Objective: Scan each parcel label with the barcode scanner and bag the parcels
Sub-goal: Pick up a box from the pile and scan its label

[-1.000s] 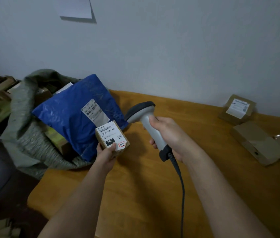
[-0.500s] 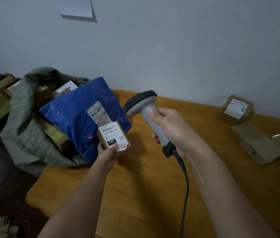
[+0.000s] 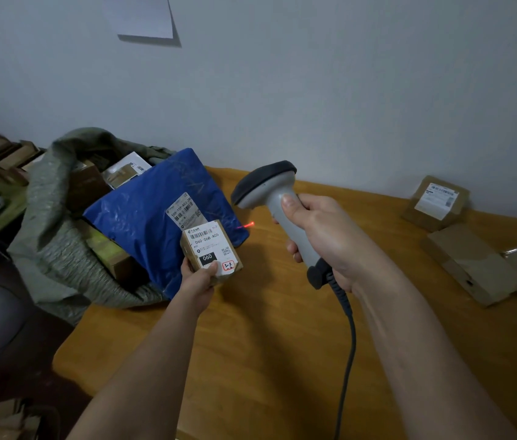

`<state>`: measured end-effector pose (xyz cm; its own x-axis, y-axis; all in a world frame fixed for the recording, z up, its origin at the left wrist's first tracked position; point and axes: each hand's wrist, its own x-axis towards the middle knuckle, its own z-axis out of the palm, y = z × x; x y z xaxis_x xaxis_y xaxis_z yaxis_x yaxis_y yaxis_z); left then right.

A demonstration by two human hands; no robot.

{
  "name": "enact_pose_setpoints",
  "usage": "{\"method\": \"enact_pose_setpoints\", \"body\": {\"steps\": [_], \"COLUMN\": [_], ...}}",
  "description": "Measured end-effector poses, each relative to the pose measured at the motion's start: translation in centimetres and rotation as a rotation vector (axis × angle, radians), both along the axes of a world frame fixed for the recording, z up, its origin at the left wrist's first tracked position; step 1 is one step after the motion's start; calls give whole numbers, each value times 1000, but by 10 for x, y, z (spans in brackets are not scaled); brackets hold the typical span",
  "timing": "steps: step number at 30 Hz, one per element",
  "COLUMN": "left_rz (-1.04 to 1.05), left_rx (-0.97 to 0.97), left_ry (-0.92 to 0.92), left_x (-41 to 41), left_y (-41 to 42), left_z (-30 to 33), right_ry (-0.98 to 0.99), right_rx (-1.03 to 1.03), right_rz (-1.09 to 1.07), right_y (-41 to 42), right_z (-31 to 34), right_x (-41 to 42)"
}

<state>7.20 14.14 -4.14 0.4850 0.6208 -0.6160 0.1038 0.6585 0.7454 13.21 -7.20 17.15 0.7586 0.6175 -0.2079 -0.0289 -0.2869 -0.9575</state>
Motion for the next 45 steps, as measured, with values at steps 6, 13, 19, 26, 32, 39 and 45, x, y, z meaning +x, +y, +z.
{"method": "enact_pose_setpoints", "body": {"steps": [6, 13, 19, 26, 32, 39, 45], "left_rz": [-56, -190, -467, -774, -870, -744, -387], "left_rx": [19, 40, 78, 279, 824, 1268, 1083], "left_ry": [-14, -47, -37, 110, 271, 789, 353], "left_x": [-4, -6, -11, -10, -8, -8, -5], "left_y": [-1, 13, 63, 140, 171, 204, 230], "left_z": [5, 9, 16, 25, 42, 46, 58], "right_ry": [-23, 117, 379, 677, 689, 651, 474], "right_rx": [21, 114, 148, 362, 341, 321, 295], "right_rz": [-17, -169, -460, -578, -684, -796, -688], "right_y": [2, 29, 84, 172, 209, 235, 257], "right_z": [8, -10, -82, -155, -178, -187, -164], "right_x": [-8, -10, -12, -37, -40, -39, -26]}}
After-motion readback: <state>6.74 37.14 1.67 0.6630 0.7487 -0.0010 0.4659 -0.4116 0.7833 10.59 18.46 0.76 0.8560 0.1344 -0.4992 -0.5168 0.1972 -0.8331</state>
